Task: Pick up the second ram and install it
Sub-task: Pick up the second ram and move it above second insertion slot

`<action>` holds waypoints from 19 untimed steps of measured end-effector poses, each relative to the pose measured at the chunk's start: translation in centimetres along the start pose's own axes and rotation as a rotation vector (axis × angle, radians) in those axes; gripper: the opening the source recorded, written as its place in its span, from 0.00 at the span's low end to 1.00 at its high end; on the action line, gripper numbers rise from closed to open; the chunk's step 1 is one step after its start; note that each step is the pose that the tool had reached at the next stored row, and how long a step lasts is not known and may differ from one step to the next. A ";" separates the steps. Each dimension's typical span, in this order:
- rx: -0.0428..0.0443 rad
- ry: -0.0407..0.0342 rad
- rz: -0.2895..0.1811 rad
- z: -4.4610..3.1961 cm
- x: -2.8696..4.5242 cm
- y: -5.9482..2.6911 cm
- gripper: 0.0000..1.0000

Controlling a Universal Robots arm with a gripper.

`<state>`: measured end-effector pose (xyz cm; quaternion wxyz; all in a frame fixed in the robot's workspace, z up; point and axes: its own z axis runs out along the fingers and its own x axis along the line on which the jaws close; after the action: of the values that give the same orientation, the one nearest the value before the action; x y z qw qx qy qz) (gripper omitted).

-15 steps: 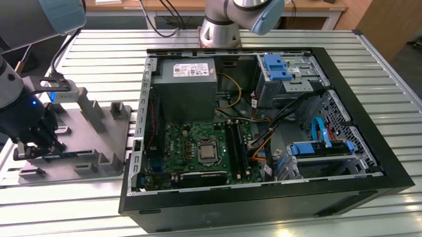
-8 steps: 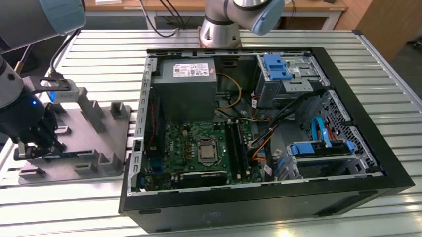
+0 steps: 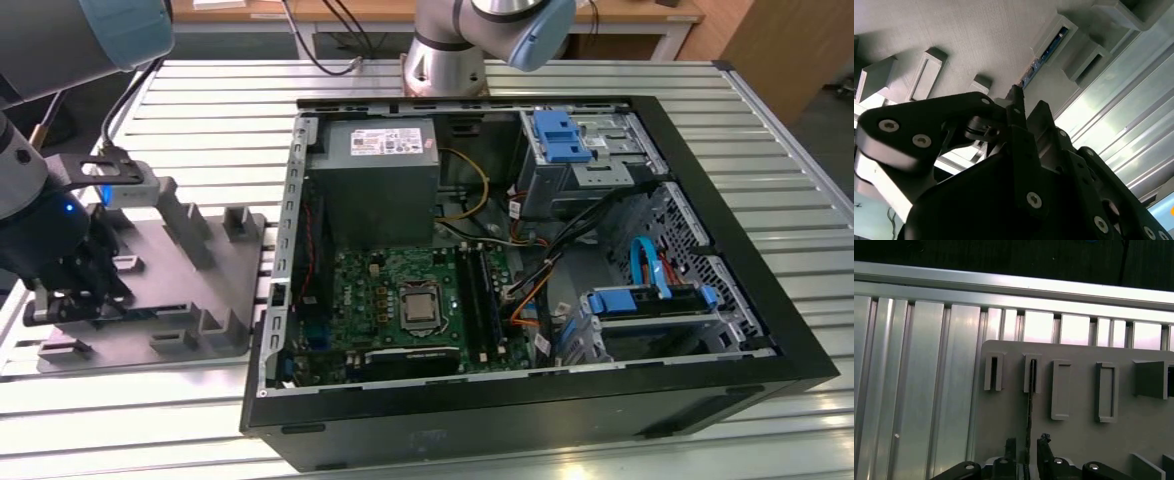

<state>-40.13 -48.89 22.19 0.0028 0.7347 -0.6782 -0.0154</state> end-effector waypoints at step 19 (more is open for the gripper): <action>0.0000 0.0002 0.000 0.53 0.01 -0.01 0.35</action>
<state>-40.13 -48.89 21.66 0.0029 0.7348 -0.6781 -0.0153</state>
